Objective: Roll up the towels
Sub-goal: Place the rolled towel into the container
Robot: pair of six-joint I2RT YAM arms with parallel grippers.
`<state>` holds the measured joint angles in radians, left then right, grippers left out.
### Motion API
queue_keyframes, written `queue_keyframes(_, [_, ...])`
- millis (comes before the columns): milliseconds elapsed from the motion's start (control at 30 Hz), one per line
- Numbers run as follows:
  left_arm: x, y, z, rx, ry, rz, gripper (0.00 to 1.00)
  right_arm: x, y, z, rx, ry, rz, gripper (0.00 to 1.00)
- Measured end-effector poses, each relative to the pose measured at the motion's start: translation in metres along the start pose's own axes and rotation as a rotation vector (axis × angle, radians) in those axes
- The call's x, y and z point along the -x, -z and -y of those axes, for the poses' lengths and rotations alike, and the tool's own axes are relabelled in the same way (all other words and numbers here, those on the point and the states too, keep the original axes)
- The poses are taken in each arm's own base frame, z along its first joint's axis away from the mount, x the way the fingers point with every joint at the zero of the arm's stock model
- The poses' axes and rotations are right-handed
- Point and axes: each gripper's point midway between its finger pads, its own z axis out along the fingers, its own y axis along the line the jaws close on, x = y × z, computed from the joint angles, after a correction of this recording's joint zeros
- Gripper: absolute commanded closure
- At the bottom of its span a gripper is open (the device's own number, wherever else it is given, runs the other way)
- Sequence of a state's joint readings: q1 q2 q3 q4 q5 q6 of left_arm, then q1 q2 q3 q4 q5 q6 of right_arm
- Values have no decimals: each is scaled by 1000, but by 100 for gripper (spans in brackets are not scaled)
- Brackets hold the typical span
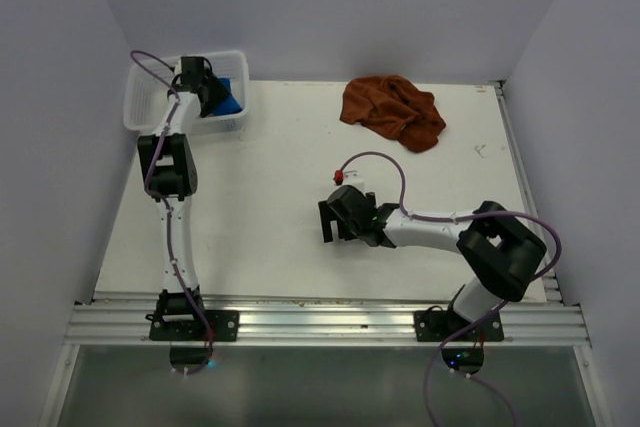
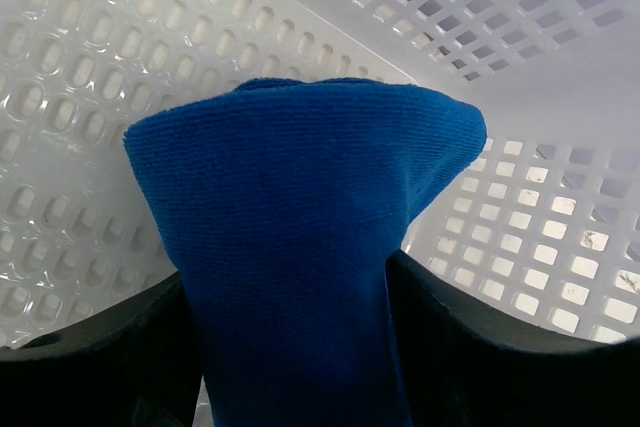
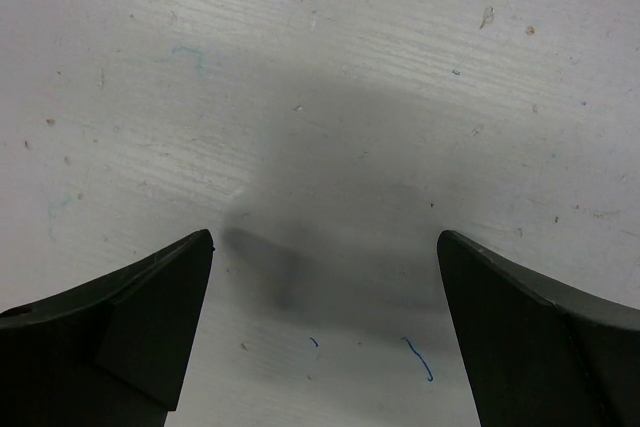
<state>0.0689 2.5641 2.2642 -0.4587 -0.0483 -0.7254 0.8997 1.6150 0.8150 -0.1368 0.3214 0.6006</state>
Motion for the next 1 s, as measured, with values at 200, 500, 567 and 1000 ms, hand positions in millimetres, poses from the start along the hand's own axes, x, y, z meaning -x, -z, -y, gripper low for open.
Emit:
queue_keyframes(200, [1,0,3,-8,-3,7,22,1,-1,0,3,-4,0,1])
queue_keyframes(500, [1,0,8,-23,-9,14,0,2,-1,0,6,-6,-1,1])
queue_keyframes(567, [1,1,9,-23,-12,14,1,2,-1,0,10,-5,-3,1])
queue_keyframes(1000, [31,41,29,-62,-36,68,0,2,3,-3,35,-22,-16,1])
